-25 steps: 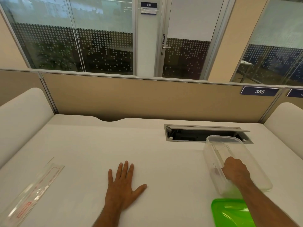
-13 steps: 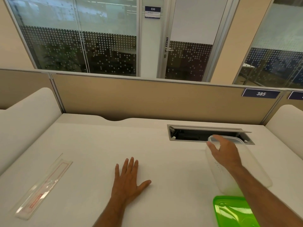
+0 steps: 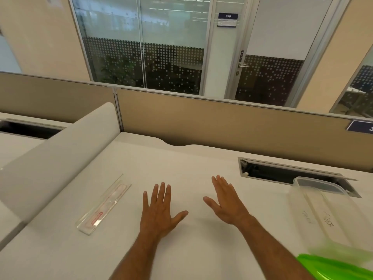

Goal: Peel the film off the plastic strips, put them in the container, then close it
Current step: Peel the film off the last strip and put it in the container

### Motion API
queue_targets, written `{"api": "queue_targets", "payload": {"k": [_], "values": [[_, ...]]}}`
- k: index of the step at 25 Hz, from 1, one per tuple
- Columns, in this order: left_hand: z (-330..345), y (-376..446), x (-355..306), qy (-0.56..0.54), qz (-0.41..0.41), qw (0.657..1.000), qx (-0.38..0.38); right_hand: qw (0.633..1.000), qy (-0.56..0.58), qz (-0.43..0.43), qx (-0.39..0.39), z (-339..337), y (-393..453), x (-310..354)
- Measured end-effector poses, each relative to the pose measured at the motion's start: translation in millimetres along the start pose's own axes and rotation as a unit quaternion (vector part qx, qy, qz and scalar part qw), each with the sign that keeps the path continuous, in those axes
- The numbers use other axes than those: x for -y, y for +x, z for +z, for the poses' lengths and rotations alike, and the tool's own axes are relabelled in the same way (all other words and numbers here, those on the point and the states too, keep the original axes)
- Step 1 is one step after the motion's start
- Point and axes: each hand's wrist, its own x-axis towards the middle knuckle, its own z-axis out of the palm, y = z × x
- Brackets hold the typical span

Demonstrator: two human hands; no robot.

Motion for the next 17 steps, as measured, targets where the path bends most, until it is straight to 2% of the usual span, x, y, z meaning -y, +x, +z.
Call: {"api": "queue_targets", "payload": {"k": [9, 17], "values": [[-25.3, -23.7, 94.8, 0.034, -0.094, 0.995, -0.026, 0.991, 0.001, -0.122, 0.063, 46.1, 43.6, 111.7], [-39.7, -23.0, 156.1, 0.027, -0.141, 0.988, -0.057, 0.974, -0.04, -0.213, 0.067, 74.1, 102.2, 191.6]]}}
